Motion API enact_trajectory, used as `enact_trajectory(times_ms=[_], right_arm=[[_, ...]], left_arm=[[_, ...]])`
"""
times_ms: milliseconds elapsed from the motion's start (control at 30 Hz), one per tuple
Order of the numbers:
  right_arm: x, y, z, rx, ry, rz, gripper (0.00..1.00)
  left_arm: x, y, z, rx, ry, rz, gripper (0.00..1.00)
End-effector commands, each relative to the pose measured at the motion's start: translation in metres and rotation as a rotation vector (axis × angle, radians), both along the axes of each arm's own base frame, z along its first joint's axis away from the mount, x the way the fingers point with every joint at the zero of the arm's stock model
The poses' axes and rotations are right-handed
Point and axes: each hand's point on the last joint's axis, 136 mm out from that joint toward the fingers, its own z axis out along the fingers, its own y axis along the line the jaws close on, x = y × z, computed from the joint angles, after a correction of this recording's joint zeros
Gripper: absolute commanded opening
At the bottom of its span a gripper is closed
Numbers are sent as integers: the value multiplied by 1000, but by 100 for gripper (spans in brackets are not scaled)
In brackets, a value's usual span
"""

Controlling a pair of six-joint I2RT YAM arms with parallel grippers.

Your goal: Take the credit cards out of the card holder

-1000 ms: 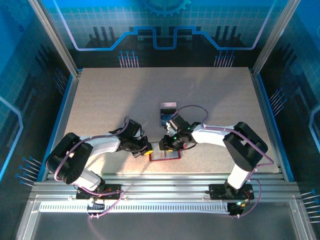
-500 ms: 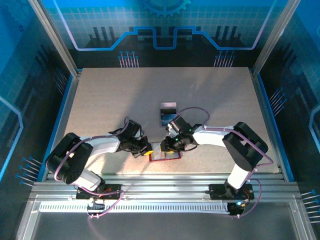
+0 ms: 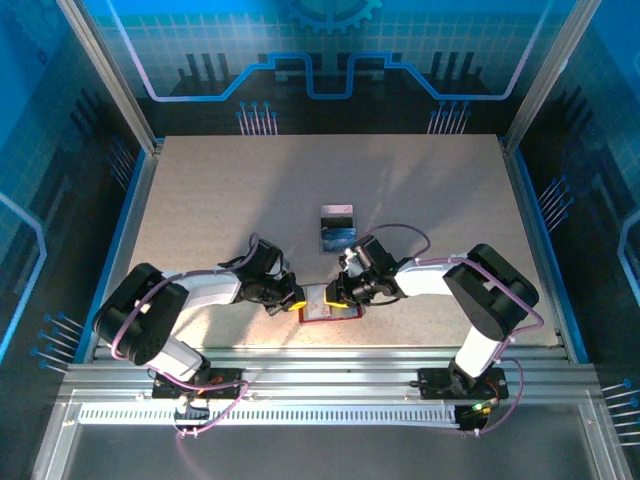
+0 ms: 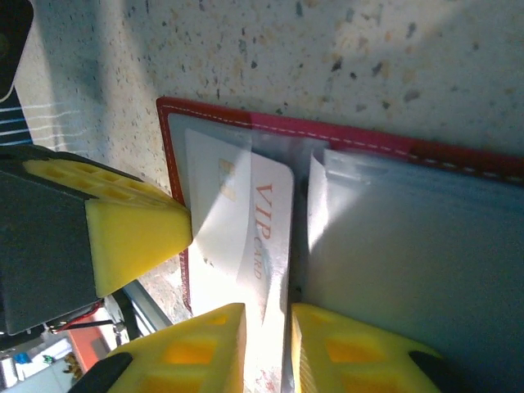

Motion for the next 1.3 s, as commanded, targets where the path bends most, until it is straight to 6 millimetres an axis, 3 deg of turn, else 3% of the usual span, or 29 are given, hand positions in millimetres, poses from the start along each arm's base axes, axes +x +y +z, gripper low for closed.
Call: enact_trajectory(times_ms=[0,767,1267], right_arm=[[1,3,11,60,6,-11,19],[2,-7,16,72,-1,-25,10],[1,-42,14,-65,-23,-9,10]], left_arm=[[-19,13,-24,67,74,-14,5],[-22,14,-24,74,82,-13,5],[-19,13,-22,72,75,-14,5]])
